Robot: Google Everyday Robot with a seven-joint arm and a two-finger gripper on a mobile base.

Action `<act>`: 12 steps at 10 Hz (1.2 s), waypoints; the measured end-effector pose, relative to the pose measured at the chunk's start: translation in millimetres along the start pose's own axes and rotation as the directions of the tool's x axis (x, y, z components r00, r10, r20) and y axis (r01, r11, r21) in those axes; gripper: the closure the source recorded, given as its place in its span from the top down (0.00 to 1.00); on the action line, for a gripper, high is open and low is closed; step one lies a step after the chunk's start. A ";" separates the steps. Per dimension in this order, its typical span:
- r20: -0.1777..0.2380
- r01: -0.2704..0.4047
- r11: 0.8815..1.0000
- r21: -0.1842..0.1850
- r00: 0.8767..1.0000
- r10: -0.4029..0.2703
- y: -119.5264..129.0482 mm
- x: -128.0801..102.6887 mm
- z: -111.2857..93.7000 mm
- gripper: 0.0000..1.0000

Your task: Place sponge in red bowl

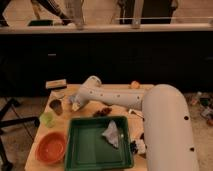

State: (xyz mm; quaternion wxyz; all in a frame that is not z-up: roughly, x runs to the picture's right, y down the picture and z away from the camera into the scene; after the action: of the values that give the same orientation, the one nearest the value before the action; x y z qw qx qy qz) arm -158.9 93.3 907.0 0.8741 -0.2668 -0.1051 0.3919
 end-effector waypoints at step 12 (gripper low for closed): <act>0.298 0.729 0.647 -0.224 0.683 -0.666 90.8 -11.6 -105.6 0.00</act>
State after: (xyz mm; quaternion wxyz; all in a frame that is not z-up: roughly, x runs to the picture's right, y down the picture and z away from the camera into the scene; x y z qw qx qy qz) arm -182.4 94.2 769.2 0.8864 -0.3072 -0.3454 0.0238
